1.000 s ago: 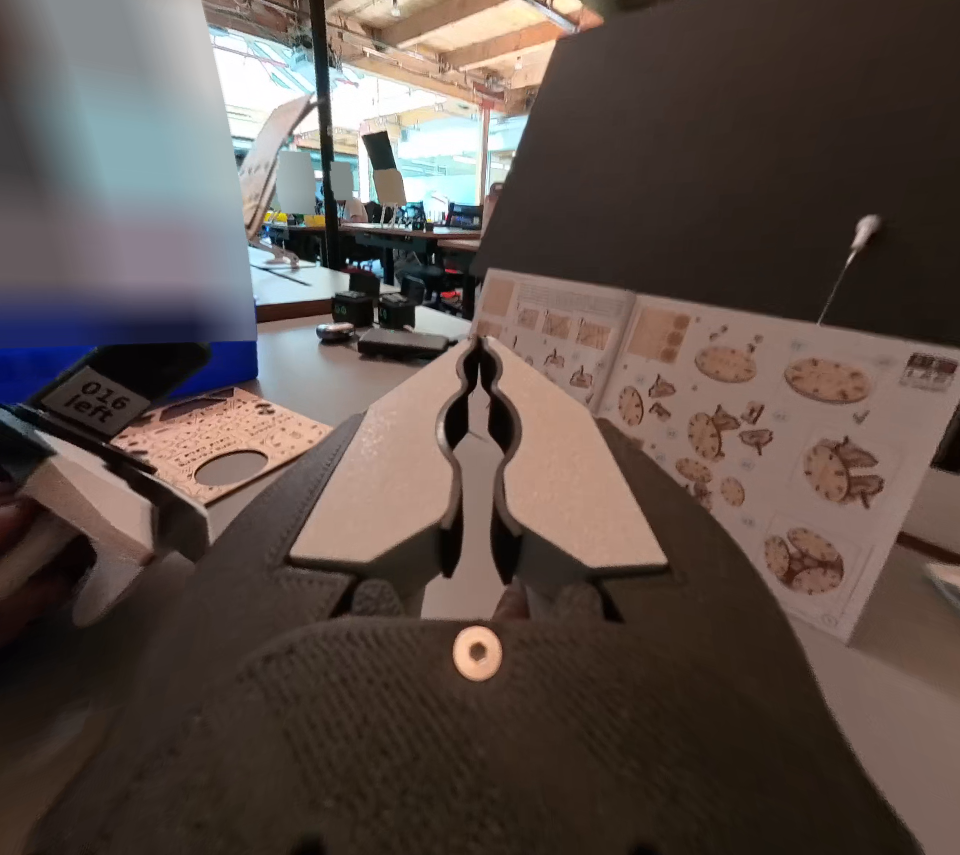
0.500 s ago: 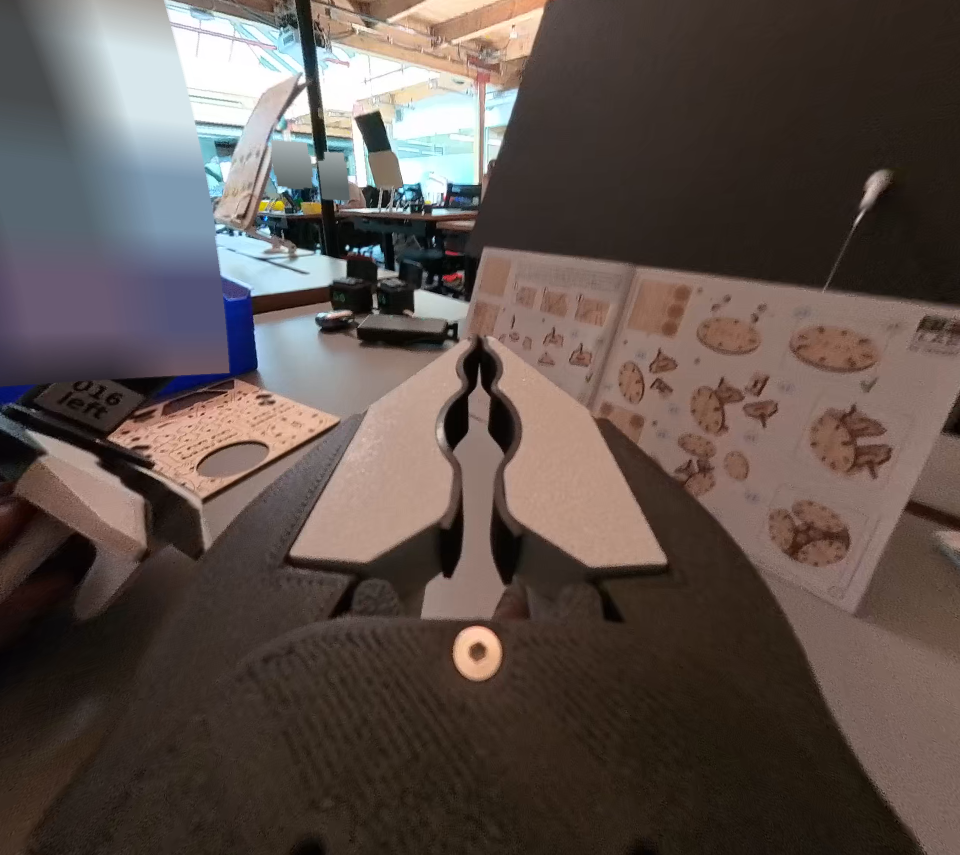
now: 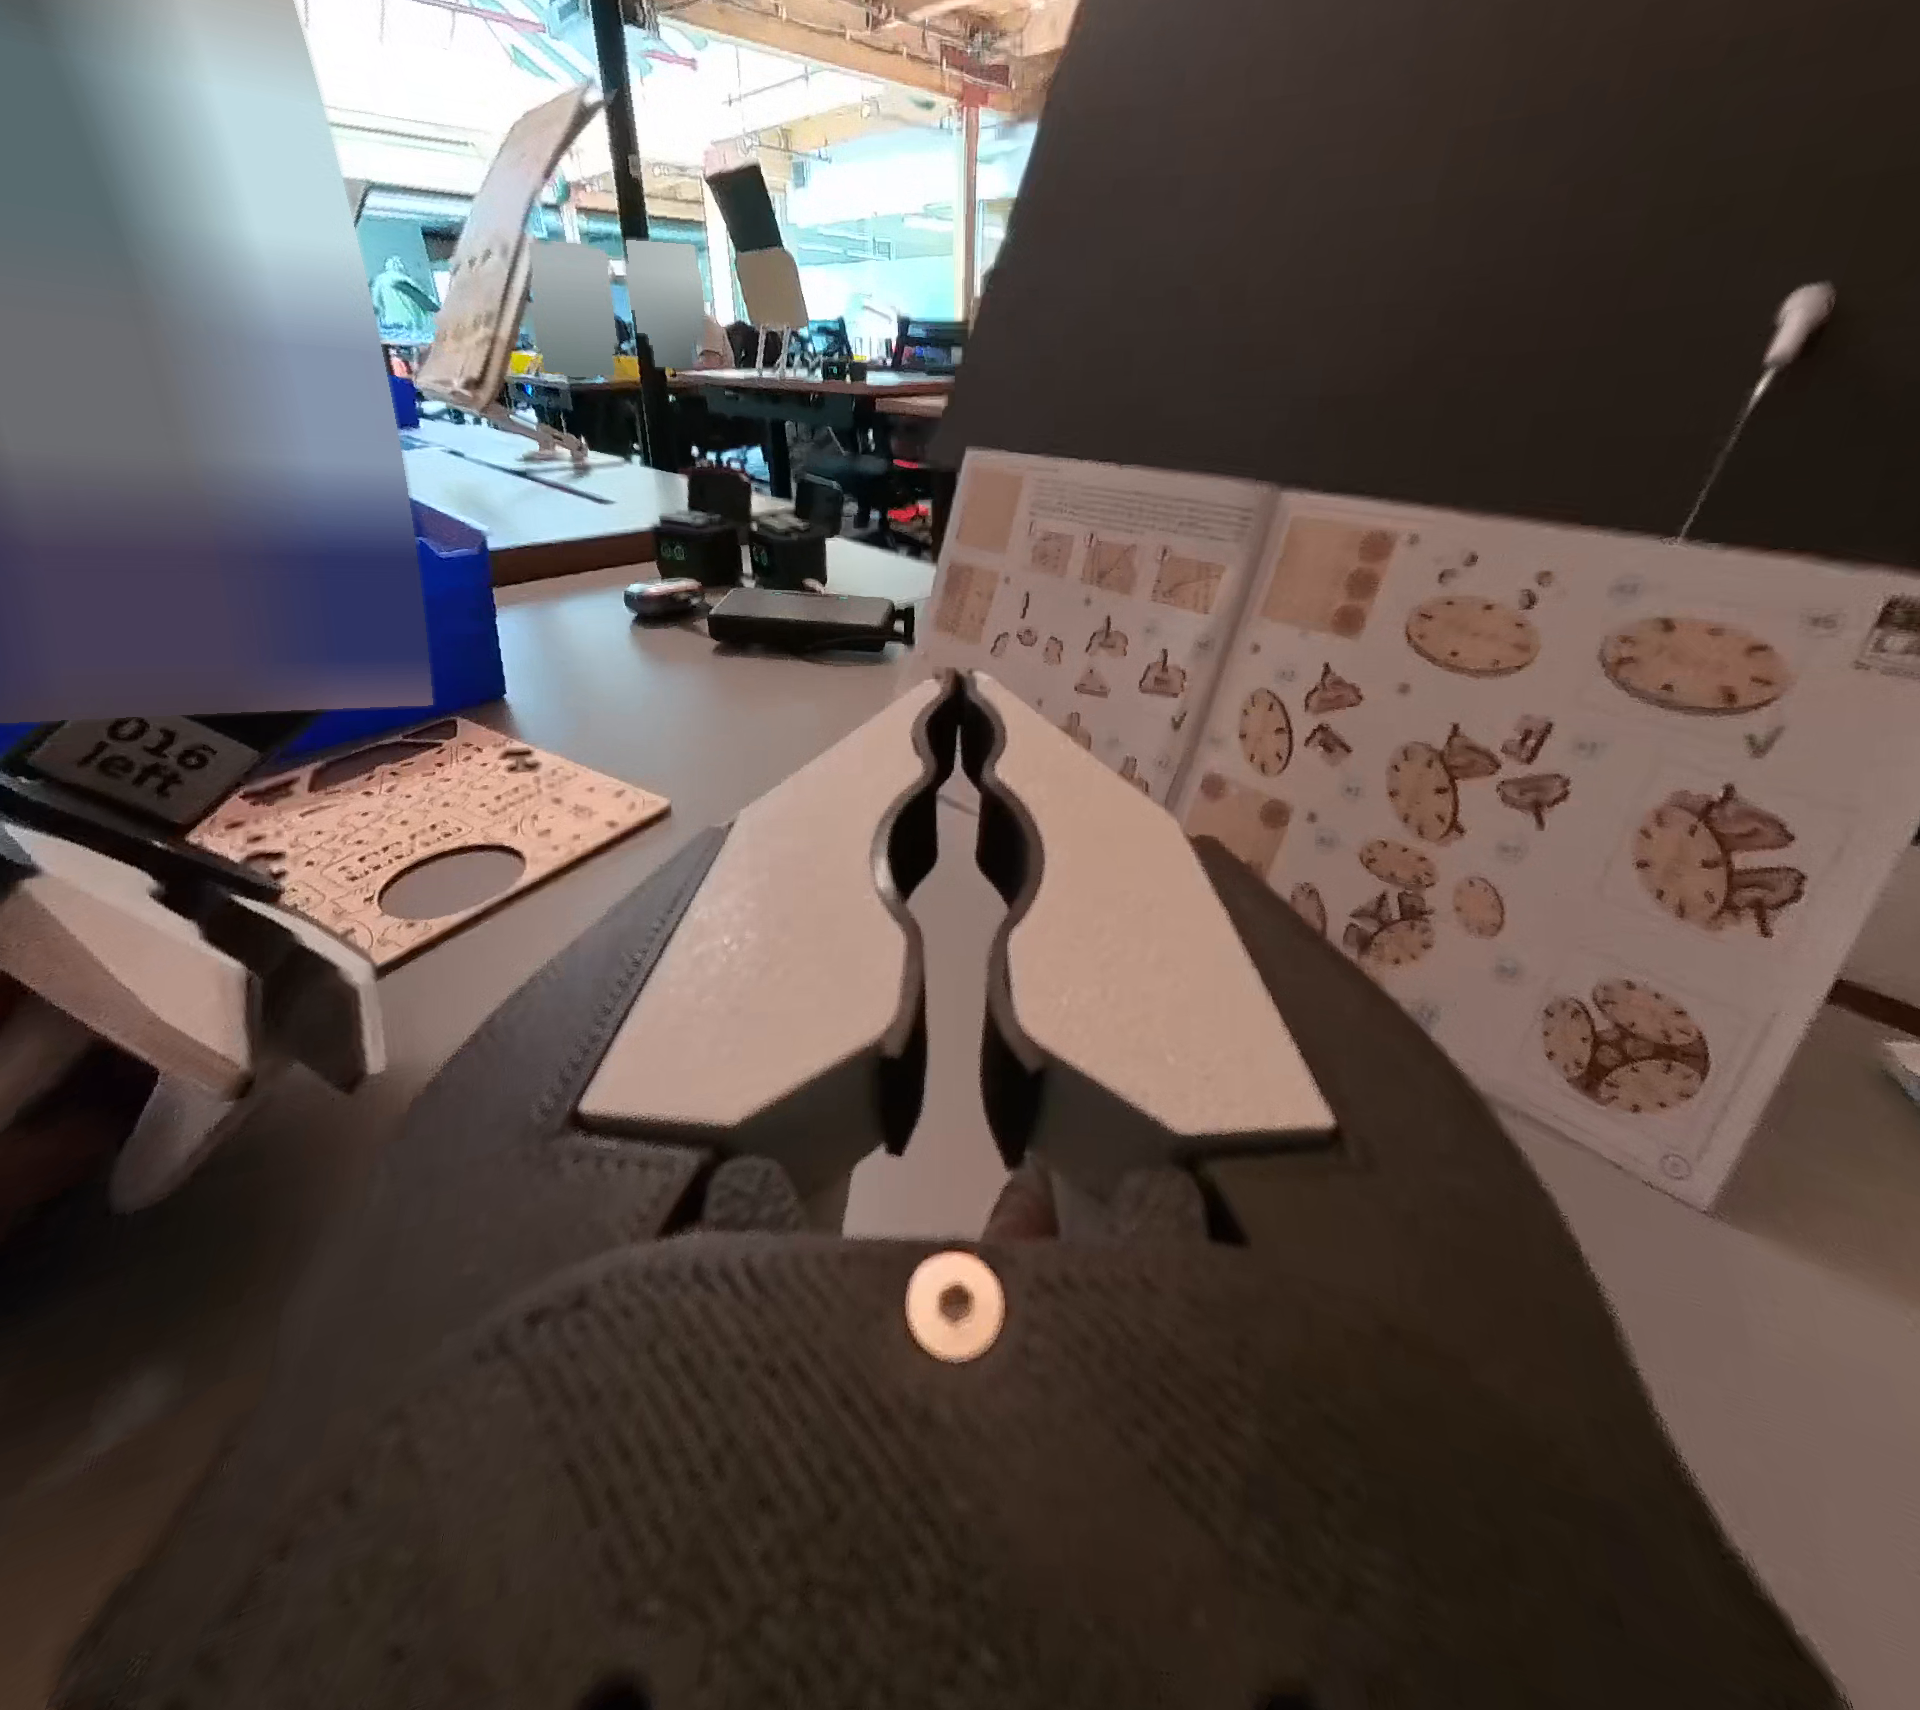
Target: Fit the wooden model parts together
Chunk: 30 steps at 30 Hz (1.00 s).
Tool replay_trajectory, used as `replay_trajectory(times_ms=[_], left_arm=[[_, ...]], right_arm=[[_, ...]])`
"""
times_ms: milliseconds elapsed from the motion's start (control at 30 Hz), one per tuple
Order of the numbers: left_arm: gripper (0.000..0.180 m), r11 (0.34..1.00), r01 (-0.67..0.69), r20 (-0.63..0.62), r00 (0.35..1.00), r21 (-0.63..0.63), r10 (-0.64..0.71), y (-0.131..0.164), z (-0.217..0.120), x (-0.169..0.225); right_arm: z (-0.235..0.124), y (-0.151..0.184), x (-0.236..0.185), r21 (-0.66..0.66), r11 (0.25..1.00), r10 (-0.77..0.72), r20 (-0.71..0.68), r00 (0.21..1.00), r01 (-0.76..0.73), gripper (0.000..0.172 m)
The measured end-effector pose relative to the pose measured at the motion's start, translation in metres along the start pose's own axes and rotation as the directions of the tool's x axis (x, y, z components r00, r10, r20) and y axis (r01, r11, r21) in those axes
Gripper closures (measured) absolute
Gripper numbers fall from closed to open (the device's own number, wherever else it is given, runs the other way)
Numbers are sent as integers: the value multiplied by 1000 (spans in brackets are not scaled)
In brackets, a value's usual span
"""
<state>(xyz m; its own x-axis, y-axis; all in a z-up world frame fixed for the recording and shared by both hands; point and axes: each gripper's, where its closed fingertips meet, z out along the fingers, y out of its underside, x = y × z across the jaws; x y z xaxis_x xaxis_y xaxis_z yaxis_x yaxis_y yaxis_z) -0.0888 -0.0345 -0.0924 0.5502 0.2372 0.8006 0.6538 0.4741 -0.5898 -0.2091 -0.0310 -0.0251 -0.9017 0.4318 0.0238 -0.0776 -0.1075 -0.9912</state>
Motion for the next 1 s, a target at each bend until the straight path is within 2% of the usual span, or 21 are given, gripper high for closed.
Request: replay_trajectory(times_ms=[67, 200, 300, 367, 467, 567, 633, 733, 833, 900, 1000], left_arm=[[168, 1000, 2, 0, 1000, 2, -2, 0, 0, 0], [168, 1000, 8, -7, 1000, -3, -8, 1, 1, 1], [168, 1000, 0, 1, 1000, -1, 0, 0, 0, 0], [168, 1000, 4, -3, 1000, 2, -4, 0, 0, 0], [168, 1000, 3, -4, 1000, -4, -3, 1, 1, 0], [168, 1000, -4, 3, 1000, -2, 4, 0, 0, 0], [169, 1000, -1, -3, 1000, -2, 1, 1, 0, 1], [169, 1000, -3, -1, 1000, -6, 3, 1, 1, 1], [169, 1000, -11, 9, 1000, -3, 11, 1, 0, 0], [169, 1000, -7, 6, 1000, -3, 7, 1, 0, 0], [169, 1000, -11, 5, 1000, -10, 11, 2, 1, 1]], right_arm=[[-5, -9, 2, 40, 999, -1, -17, 1000, 2, 172], [-6, 6, 6, -5, 1000, 17, -7, 1000, -17, 172], [-10, -17, 4, 60, 998, -15, -20, 1000, 16, 172], [-10, 1, 7, 34, 999, 27, -19, 999, -27, 172], [-6, 7, -4, -12, 1000, -3, 5, 1000, 3, 172], [-11, -15, -3, 57, 998, -38, -25, 999, 39, 172], [-11, 2, 9, 33, 999, 22, -33, 999, -21, 172], [-4, 8, -4, -19, 1000, -15, 10, 1000, 15, 172], [-9, -12, 0, 47, 999, -26, -19, 999, 27, 172], [-8, 5, 1, 15, 1000, 6, -13, 1000, -5, 172], [0, 13, -13, -42, 997, -70, 22, 997, 71, 172]])
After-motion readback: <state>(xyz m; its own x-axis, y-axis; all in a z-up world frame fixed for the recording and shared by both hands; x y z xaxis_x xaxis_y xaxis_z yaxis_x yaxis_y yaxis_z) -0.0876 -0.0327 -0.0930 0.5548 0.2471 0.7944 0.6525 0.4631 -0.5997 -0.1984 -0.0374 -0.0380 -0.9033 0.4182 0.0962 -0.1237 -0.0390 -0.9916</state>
